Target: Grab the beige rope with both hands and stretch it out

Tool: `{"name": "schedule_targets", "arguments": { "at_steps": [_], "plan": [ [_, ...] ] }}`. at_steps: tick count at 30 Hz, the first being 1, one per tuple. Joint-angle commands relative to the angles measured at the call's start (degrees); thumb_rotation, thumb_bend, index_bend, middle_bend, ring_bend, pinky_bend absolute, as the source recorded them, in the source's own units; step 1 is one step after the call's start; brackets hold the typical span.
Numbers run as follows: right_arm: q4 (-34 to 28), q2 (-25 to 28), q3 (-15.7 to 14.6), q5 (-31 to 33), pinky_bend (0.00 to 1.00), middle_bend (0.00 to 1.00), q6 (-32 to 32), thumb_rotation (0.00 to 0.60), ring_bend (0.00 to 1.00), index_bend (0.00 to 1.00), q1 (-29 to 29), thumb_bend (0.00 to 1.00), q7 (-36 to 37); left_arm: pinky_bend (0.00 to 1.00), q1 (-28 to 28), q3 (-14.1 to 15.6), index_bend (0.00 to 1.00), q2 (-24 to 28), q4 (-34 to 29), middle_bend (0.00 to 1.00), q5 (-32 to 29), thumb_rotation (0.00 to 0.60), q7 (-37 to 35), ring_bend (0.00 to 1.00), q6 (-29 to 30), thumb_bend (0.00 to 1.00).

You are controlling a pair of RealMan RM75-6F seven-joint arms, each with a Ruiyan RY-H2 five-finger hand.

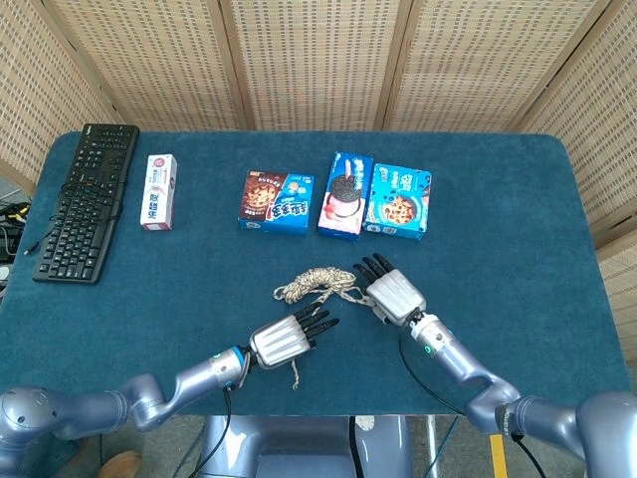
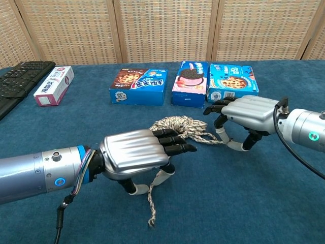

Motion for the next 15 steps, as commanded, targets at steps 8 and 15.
{"name": "schedule_targets", "arguments": {
  "at_steps": [8,15],
  "plan": [
    [0.05,0.10,0.00,-0.07,0.00,0.09,0.01,0.600,0.00,0.65,-0.15,0.46,0.31,0.00,-0.39,0.19,0.58,-0.30,-0.11,0.00,-0.73,0.600,0.51,0.00,-0.14,0.34],
    [-0.03,0.21,-0.08,-0.27,0.00,0.09,-0.02,0.600,0.00,0.65,-0.21,0.47,0.37,0.00,-0.66,0.24,0.58,-0.86,0.04,0.00,-1.41,0.600,1.08,0.00,-0.34,0.34]
  ]
}}
